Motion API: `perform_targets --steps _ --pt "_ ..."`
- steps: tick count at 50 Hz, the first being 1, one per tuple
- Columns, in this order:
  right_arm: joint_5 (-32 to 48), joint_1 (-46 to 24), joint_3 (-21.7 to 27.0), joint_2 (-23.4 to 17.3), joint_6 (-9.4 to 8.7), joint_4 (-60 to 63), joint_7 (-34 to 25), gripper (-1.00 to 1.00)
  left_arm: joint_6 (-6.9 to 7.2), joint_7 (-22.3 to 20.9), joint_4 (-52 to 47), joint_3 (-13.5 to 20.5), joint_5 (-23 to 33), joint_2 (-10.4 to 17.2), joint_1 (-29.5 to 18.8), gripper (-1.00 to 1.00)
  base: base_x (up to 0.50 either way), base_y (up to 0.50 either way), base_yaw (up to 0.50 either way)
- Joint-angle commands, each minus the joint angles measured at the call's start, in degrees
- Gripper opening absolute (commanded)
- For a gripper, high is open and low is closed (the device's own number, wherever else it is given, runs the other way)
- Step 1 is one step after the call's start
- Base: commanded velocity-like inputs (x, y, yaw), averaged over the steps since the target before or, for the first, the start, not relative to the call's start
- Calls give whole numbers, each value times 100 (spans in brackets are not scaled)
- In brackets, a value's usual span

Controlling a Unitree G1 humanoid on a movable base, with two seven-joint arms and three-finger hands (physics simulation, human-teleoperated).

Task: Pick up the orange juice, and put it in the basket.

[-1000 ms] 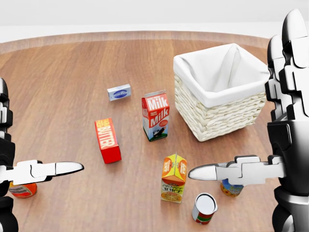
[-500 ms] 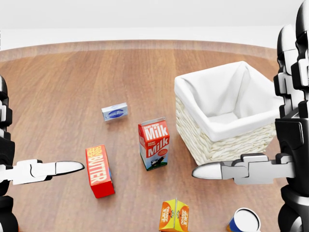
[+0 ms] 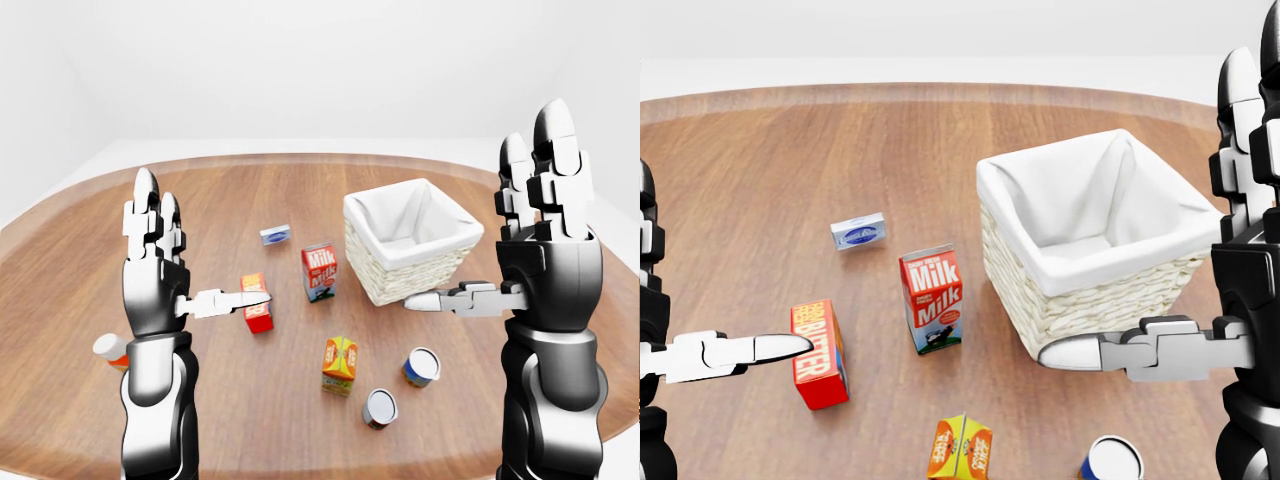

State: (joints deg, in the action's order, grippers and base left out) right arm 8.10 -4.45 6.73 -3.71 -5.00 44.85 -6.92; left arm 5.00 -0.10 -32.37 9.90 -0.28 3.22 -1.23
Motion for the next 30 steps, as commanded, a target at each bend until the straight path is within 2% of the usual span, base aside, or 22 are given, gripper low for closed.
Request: perform_targets --steps 1,22,30 --pt "-2 -1 -14 -3 0 25 1 100 0 6 -23 -4 -2 -2 8 100 34 -40 0" --pt "52 -90 -37 -17 0 85 -35 100 0 12 -123 -24 11 -12 22 100 35 -39 0" --pt "95 -143 -28 -44 0 112 -22 100 0 7 -104 -21 14 -15 10 100 22 -3 0"
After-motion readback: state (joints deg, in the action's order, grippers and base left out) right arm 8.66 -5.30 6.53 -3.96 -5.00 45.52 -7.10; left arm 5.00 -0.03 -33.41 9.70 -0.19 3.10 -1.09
